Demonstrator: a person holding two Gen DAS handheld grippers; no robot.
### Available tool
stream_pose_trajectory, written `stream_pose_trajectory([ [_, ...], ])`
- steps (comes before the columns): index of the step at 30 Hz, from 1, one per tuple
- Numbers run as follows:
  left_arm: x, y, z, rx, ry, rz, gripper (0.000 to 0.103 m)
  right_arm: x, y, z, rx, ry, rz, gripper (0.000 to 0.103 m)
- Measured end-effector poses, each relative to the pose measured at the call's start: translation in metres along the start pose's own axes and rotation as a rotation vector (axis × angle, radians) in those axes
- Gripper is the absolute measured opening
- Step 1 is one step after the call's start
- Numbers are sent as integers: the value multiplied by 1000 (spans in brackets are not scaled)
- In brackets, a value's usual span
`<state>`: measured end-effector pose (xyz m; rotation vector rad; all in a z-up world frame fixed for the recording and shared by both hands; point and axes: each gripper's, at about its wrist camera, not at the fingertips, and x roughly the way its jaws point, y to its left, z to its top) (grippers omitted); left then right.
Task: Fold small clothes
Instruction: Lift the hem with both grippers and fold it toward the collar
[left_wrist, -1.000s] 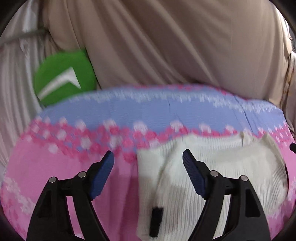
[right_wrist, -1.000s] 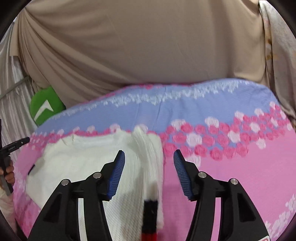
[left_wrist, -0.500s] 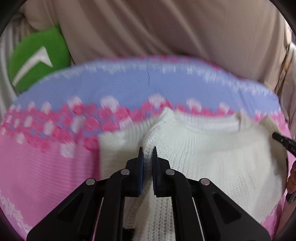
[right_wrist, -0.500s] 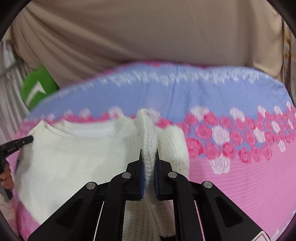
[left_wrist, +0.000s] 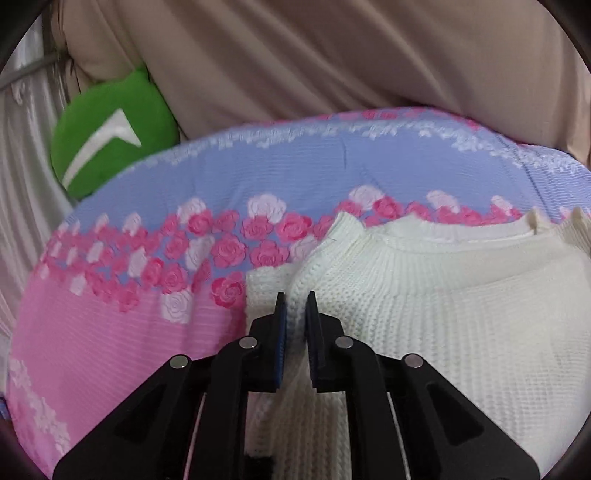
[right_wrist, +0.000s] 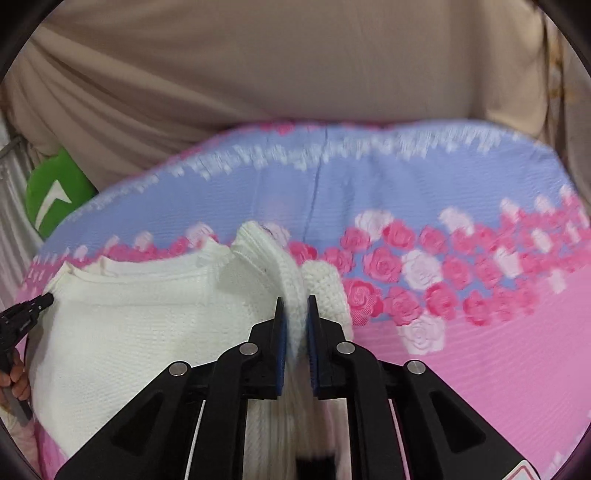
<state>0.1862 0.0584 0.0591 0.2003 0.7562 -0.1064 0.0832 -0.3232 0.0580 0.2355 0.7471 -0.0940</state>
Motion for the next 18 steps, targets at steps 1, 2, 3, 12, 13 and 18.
stream_pose_trajectory([
  [1, -22, -1, 0, 5, -49, 13, 11, -23, 8, -5, -20, -46, 4, 15],
  [2, -40, -1, 0, 4, -84, 8, 11, -38, 17, -11, -36, -66, 22, 15],
  [3, -58, -3, -2, 5, -113, -3, 11, -50, 27, -20, -58, -69, 52, 15],
  [12, -81, -100, -73, 145, -9, -243, 11, -43, 145, -121, -307, 137, 280, 10],
  [13, -73, -99, -82, 143, 12, -221, 11, -41, 138, -125, -309, 140, 249, 8],
  [18, -76, -34, -108, 33, 13, -104, 11, -60, 27, -134, -112, 127, 115, 0],
])
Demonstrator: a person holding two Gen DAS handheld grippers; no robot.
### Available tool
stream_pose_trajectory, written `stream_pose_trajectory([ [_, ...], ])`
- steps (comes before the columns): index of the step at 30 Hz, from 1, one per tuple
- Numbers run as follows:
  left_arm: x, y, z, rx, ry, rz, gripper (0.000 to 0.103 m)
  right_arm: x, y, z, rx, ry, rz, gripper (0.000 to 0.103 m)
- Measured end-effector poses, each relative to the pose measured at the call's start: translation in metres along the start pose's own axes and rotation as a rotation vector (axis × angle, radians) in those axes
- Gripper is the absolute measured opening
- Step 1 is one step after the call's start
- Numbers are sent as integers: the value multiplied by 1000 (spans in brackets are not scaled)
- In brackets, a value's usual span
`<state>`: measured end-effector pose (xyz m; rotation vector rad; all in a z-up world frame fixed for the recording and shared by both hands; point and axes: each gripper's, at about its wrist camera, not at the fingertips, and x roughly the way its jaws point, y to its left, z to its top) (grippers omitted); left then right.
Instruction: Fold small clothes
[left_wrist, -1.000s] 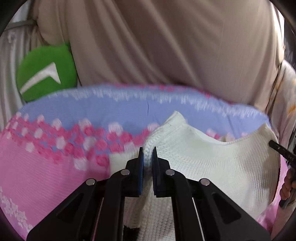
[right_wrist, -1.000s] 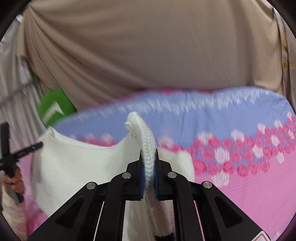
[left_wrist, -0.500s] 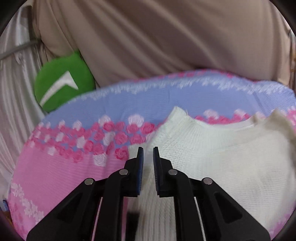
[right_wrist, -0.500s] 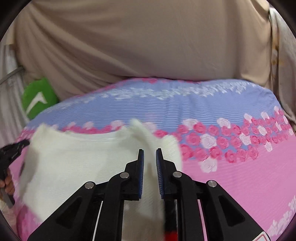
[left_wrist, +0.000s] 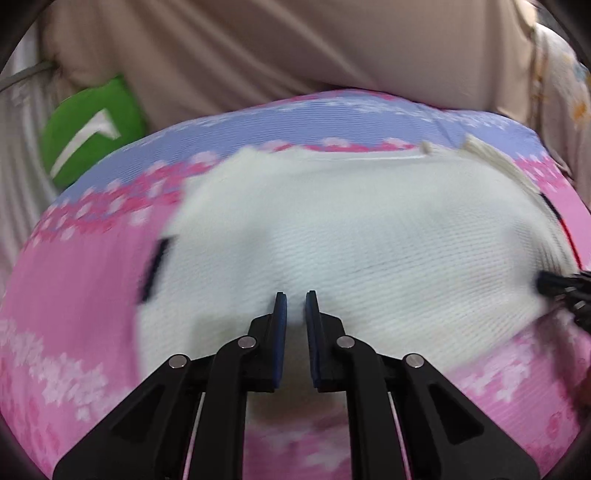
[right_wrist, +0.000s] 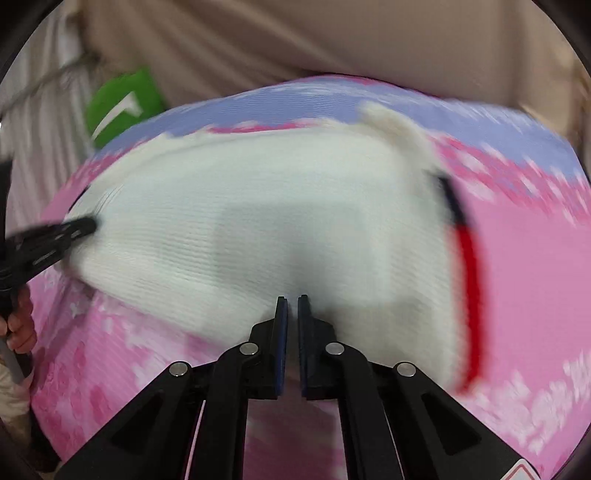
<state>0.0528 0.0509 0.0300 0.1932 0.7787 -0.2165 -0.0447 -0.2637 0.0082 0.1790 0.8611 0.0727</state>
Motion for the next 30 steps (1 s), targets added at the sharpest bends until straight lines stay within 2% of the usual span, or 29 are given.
stream_pose_trajectory([
  [2, 0, 28, -14, -56, 31, 38, 15, -20, -44, -15, 119, -17, -17, 0],
  [3, 3, 36, -21, -77, 51, 39, 11, -26, -56, -20, 149, -25, -24, 0],
  [7, -5, 39, -27, -98, 30, 28, 11, -34, -65, -32, 190, -38, -45, 0],
  [10, -23, 31, -21, -104, -6, -4, 11, -40, -48, -29, 168, -61, -72, 4],
  [13, -45, 18, -3, -83, -76, -43, 12, -52, -31, -15, 134, -98, -58, 9],
  [16, -56, 4, 20, -62, -126, -76, 18, -52, -6, 6, 82, -118, 2, 9],
  [20, -46, -21, 50, -35, -154, -83, 18, -32, 44, 40, -21, -123, 81, 9],
  [25, 2, -40, 65, -19, -82, -61, 19, 14, 98, 70, -118, -61, 179, 10],
  [28, 30, -35, 59, -16, -17, -26, 19, 39, 114, 71, -181, -6, 150, 10],
  [30, 43, -20, 52, -40, 15, -15, 21, 46, 105, 67, -186, 3, 130, 9],
])
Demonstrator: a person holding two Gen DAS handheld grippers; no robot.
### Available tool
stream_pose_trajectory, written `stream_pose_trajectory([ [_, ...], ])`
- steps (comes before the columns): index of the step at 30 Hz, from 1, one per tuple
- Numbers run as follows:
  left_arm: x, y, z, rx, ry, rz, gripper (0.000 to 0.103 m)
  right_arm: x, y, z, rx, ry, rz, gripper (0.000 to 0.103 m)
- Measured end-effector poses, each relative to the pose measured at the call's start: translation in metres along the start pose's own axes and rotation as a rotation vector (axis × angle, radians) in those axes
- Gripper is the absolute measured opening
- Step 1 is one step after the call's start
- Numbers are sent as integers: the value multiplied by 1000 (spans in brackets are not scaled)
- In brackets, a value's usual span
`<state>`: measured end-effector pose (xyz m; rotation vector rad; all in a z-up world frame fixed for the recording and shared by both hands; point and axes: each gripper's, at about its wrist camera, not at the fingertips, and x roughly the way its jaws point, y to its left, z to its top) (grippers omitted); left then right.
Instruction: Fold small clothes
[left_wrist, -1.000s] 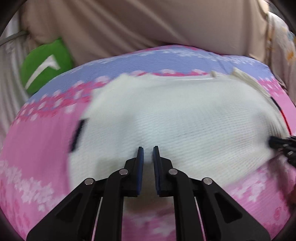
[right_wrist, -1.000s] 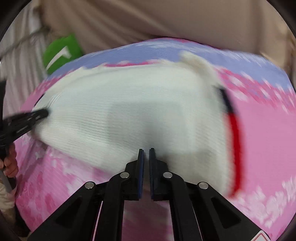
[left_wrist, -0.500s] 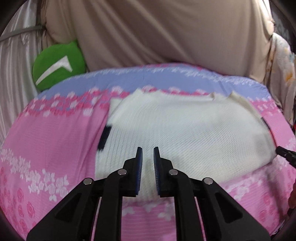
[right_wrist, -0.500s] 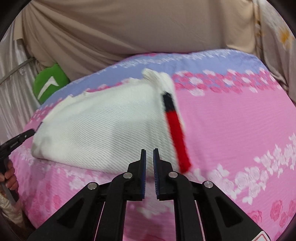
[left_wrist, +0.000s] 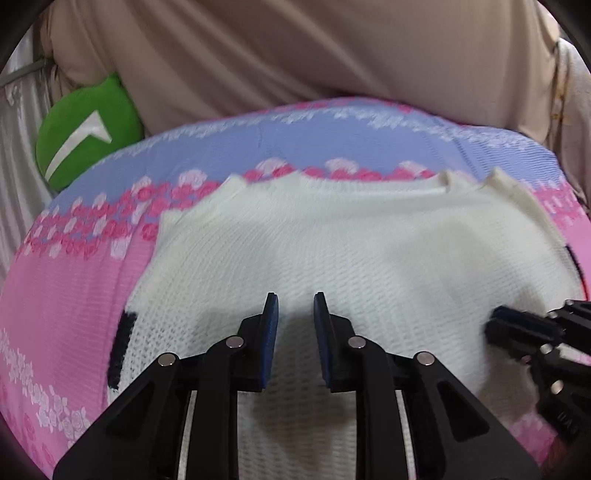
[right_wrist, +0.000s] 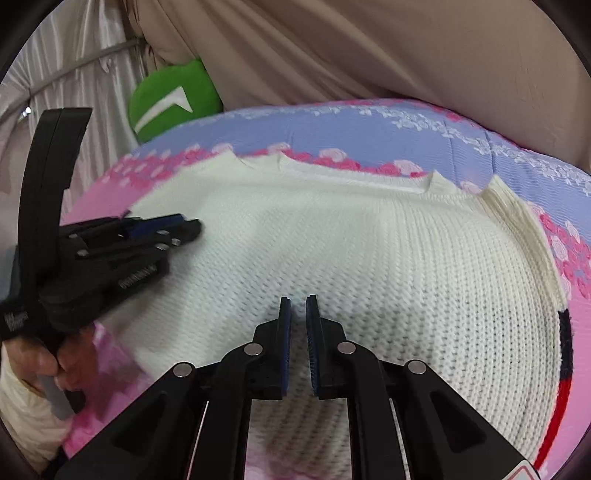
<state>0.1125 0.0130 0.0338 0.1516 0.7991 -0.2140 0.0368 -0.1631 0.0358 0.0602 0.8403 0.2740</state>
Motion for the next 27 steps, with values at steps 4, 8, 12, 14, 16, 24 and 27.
stream_pose_trajectory([
  [4, -1, 28, -9, -11, -11, 25, 21, -14, -51, -19, 87, -8, -42, 4],
  [8, -8, 54, -13, -37, -14, 29, 20, -39, -113, -43, 225, -26, -138, 2],
  [12, -22, 70, 0, -87, -46, 33, 21, -65, -136, -38, 275, -81, -216, 12],
  [14, -26, 74, 16, -102, -76, 49, 31, -72, -137, -23, 262, -119, -259, 28],
  [16, -23, 76, 34, -117, -95, 47, 54, -73, -139, -5, 256, -156, -269, 42],
  [24, 53, 76, 77, -157, 65, -31, 55, -7, -159, 48, 278, -67, -224, 46],
  [27, 69, 73, 73, -148, 103, -40, 8, 20, -157, 52, 239, -10, -252, 16],
])
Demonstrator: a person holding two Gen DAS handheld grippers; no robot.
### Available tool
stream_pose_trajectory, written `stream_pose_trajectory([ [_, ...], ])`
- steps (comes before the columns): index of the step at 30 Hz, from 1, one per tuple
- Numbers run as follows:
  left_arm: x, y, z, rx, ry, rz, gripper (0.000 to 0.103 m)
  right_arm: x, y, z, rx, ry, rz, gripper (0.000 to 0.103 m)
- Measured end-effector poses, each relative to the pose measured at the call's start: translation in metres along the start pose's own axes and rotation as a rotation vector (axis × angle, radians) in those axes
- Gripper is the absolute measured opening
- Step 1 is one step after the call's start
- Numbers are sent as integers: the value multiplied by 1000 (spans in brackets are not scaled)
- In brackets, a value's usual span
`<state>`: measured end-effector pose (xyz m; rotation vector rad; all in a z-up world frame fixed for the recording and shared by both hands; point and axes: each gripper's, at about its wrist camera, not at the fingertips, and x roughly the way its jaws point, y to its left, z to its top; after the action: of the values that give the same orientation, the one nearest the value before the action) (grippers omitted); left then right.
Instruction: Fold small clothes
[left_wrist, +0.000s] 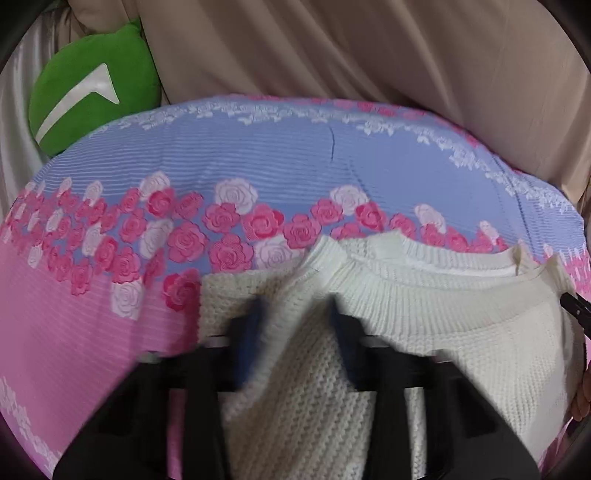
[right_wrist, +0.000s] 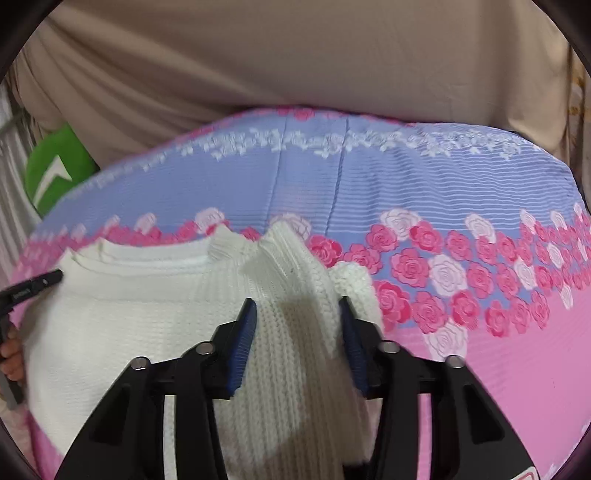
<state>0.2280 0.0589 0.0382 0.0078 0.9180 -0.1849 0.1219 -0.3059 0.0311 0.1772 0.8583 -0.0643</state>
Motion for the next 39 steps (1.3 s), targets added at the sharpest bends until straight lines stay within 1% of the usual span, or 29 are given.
stream_pose_trajectory([
  [1, -1, 1, 0, -3, -6, -9, 8, -1, 1, 1, 3, -10, 15, 8],
  [5, -38, 5, 7, 8, -141, -11, 7, -51, -11, 8, 55, -219, 115, 8],
  [6, -42, 8, 9, 1, -154, -8, 7, -56, -17, 10, 72, -236, 109, 8],
  [7, -41, 10, 12, -2, -153, -1, 7, -51, -22, 12, 81, -219, 76, 8],
  [8, -31, 12, 14, 6, -132, 17, 7, -39, -27, 14, 84, -177, 42, 7],
  [9, -18, 13, 14, 6, -98, 29, 7, -21, -32, 12, 92, -118, 11, 7],
  [10, -4, 14, 12, 7, -61, 35, 8, 4, -38, 8, 102, -30, -6, 7],
  [11, 13, 15, 7, 2, -13, 44, 8, 16, -41, 4, 112, -1, -1, 7],
  [12, 14, 15, 5, 2, -31, 53, 8, 10, -41, 4, 118, -29, 3, 7],
  [13, 9, 11, 5, 16, -45, 68, 9, 3, -39, 7, 111, -31, -6, 8],
  [15, -4, 5, 5, 35, -76, 81, 11, -20, -31, 8, 99, -78, -16, 10],
  [16, -13, 3, 3, 40, -94, 97, 12, -32, -29, 8, 102, -108, -14, 13],
  [18, -42, -1, -3, 53, -165, 127, 13, -62, -13, 0, 78, -172, -5, 16],
  [19, -61, -6, -10, 67, -207, 138, 21, -74, -3, -6, 51, -188, 14, 18],
  [20, -75, -11, -15, 81, -232, 129, 25, -83, 11, -14, 17, -186, 43, 18],
  [21, -90, -19, -23, 99, -252, 101, 31, -86, 28, -24, -23, -172, 76, 18],
  [23, -106, -39, -40, 148, -256, 39, 32, -89, 65, -48, -112, -128, 169, 18],
  [25, -109, -63, -62, 204, -234, -7, 32, -83, 100, -75, -188, -65, 263, 18],
  [26, -105, -75, -76, 235, -206, -23, 33, -79, 118, -90, -229, -27, 307, 18],
  [27, -100, -81, -88, 249, -179, -38, 33, -76, 130, -104, -262, 1, 323, 17],
  [29, -85, -87, -110, 262, -112, -57, 34, -72, 138, -125, -295, 26, 293, 17],
  [30, -78, -84, -119, 258, -90, -41, 34, -72, 133, -132, -289, 29, 268, 16],
  [31, -77, -79, -125, 251, -98, -30, 34, -73, 122, -136, -269, 29, 248, 13],
  [33, -88, -59, -134, 215, -125, 13, 34, -79, 84, -140, -188, 26, 196, 11],
  [34, -93, -49, -135, 193, -131, 35, 34, -84, 59, -143, -132, 14, 138, 10],
  [36, -100, -24, -143, 143, -128, 86, 32, -90, 15, -148, -33, 6, 82, 7],
  [37, -100, -12, -146, 119, -115, 114, 32, -93, -5, -151, 22, 7, 90, 2],
  [38, -99, 2, -152, 90, -97, 130, 31, -98, -26, -156, 84, 6, 110, 0],
  [39, -98, 12, -156, 70, -85, 117, 28, -102, -36, -159, 119, 4, 118, 0],
])
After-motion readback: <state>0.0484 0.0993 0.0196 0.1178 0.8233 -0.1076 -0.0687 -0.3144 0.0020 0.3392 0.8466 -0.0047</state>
